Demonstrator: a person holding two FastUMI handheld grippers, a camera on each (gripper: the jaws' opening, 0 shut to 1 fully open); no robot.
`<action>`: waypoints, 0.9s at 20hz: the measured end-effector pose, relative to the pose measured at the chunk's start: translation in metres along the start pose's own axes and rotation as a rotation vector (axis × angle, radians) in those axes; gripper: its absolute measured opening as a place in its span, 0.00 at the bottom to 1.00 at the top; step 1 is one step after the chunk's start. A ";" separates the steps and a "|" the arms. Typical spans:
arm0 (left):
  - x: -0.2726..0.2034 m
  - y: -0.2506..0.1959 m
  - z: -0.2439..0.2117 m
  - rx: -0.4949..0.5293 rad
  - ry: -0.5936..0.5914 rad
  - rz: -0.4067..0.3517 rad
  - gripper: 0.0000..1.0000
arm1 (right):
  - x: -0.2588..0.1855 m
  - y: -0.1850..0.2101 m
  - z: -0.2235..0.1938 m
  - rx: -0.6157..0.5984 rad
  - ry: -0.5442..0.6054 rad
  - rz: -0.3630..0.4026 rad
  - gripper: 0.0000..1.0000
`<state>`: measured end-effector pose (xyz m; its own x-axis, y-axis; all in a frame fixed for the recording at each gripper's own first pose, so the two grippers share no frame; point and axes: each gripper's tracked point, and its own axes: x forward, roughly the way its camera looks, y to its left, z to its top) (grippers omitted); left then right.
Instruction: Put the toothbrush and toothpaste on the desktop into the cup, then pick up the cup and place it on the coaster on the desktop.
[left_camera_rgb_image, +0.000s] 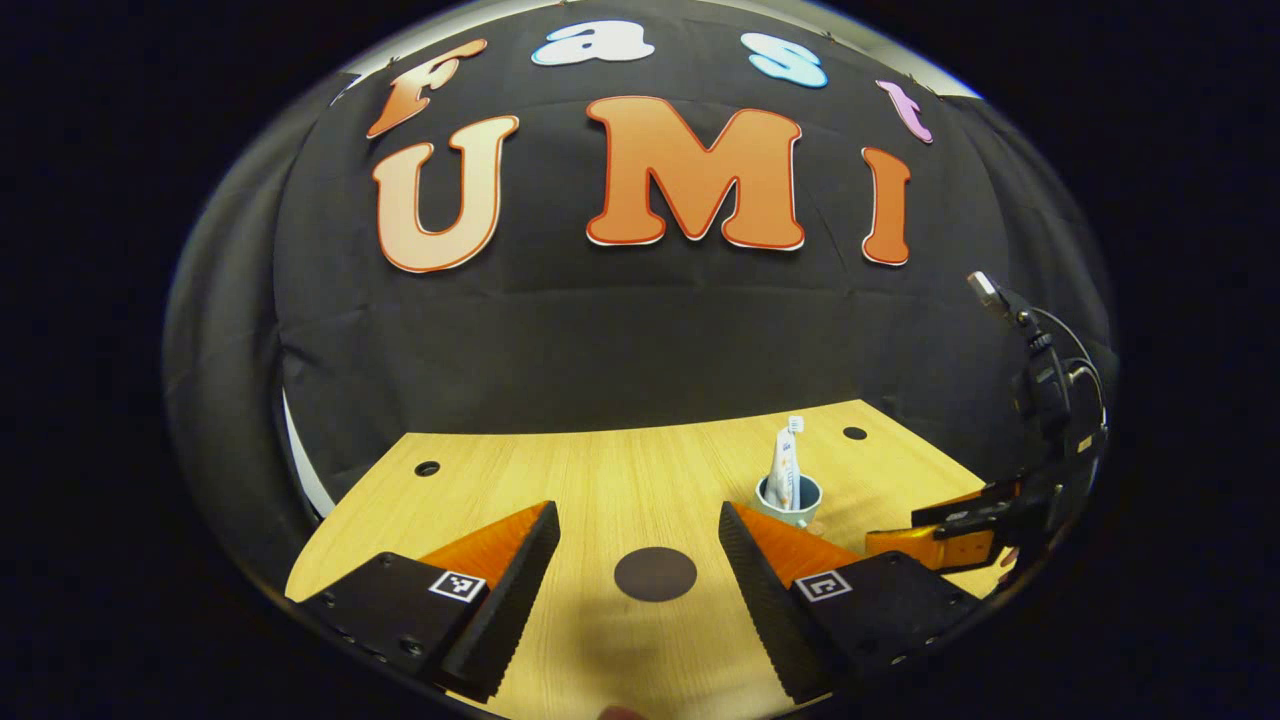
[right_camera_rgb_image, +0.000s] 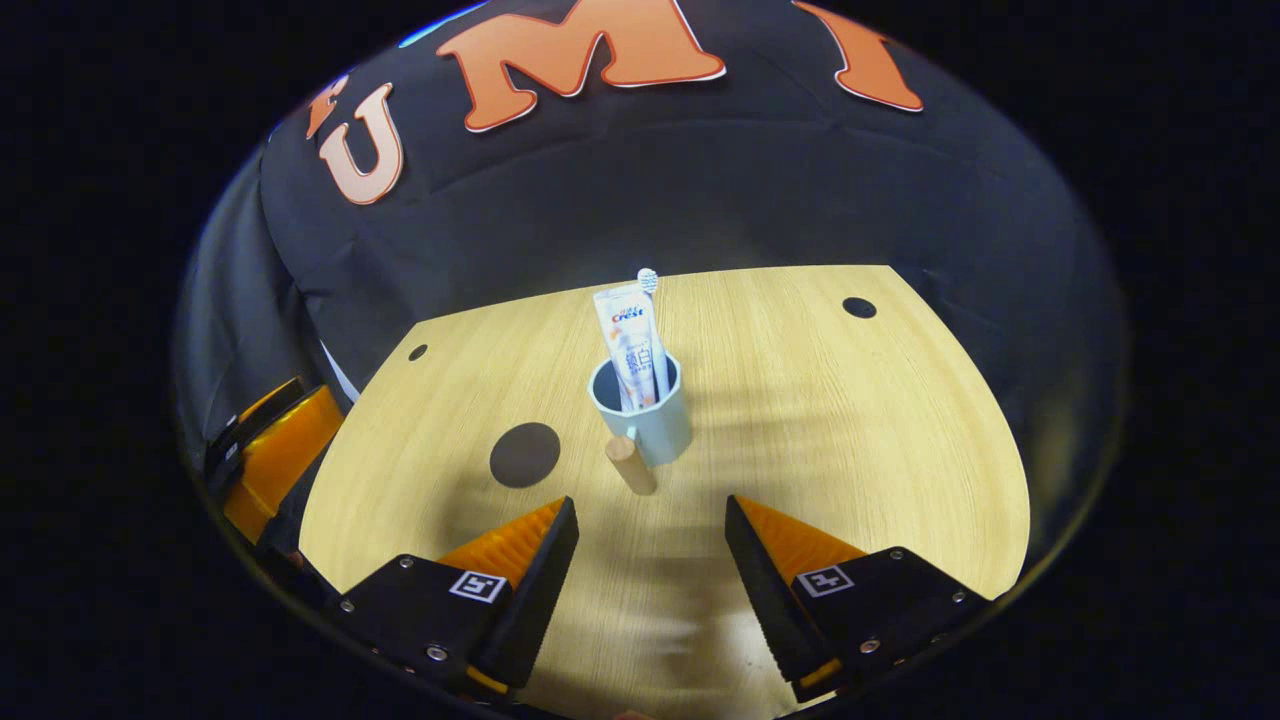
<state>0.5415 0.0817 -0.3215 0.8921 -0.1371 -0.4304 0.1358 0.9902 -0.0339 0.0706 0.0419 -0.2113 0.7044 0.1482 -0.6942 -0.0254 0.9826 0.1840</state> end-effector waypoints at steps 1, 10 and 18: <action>-0.005 0.005 -0.001 -0.002 0.009 0.007 0.96 | 0.004 0.003 0.004 -0.005 0.004 -0.003 0.90; -0.035 0.036 -0.007 -0.032 0.061 0.072 0.96 | 0.058 0.015 0.016 -0.054 0.150 -0.050 0.88; -0.040 0.070 -0.021 -0.041 0.117 0.169 0.96 | 0.107 0.005 -0.009 -0.024 0.389 -0.137 0.79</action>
<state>0.5061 0.1574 -0.3250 0.8441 0.0334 -0.5352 -0.0315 0.9994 0.0125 0.1392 0.0641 -0.2907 0.3818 0.0429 -0.9232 0.0297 0.9978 0.0587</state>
